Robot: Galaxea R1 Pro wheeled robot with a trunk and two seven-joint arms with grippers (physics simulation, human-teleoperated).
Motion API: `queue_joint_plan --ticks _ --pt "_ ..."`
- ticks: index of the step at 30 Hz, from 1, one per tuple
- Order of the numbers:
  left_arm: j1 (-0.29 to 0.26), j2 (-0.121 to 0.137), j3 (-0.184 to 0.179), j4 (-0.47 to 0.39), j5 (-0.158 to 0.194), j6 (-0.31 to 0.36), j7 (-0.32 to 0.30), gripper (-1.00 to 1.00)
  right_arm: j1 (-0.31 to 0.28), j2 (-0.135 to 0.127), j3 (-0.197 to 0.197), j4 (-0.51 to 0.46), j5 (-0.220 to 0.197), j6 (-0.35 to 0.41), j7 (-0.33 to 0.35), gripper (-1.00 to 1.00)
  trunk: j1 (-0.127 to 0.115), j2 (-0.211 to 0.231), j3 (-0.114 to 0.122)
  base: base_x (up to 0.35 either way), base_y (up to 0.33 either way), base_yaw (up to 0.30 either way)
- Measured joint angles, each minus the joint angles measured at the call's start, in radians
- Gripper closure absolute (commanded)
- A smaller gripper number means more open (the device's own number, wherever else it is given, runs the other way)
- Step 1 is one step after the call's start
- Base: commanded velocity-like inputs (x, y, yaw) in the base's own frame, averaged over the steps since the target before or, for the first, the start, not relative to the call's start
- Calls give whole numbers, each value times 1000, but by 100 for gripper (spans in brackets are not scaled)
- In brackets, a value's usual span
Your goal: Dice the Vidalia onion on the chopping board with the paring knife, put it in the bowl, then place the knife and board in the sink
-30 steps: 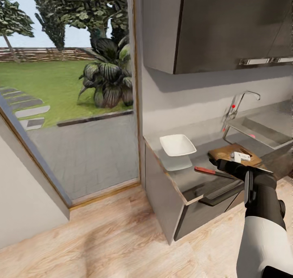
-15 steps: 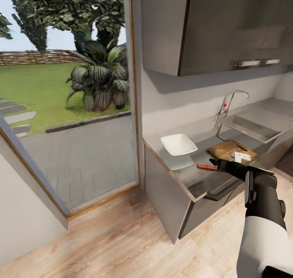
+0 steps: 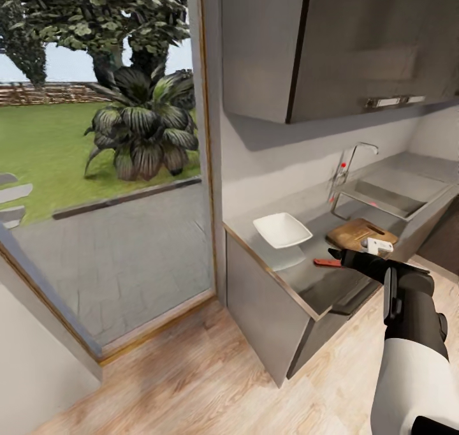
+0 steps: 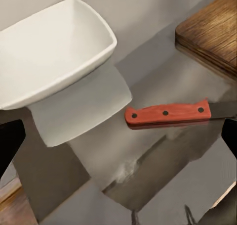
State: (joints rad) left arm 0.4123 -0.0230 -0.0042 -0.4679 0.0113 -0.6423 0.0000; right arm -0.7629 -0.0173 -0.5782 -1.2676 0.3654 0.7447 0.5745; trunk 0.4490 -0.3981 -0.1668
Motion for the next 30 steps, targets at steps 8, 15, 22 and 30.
queue_joint_plan --ticks 8,15,22,30 --pt "0 0 0 0 0 0 0 -100 -1 0 0 0 1 0 0 -100 0 0 1 167 -156 -14" --pt "0 0 0 0 0 0 0 -100 0 -3 -3 0 4 -1 -5 -100 0 0 1 142 -280 0" --pt "0 0 0 1 0 0 0 -100 -1 -7 -32 0 4 -2 -71 -100 0 0 1 66 -307 0" --pt "0 0 0 2 0 0 0 -100 0 -7 -36 0 3 -3 -100 -100 0 0 1 5 -321 0"
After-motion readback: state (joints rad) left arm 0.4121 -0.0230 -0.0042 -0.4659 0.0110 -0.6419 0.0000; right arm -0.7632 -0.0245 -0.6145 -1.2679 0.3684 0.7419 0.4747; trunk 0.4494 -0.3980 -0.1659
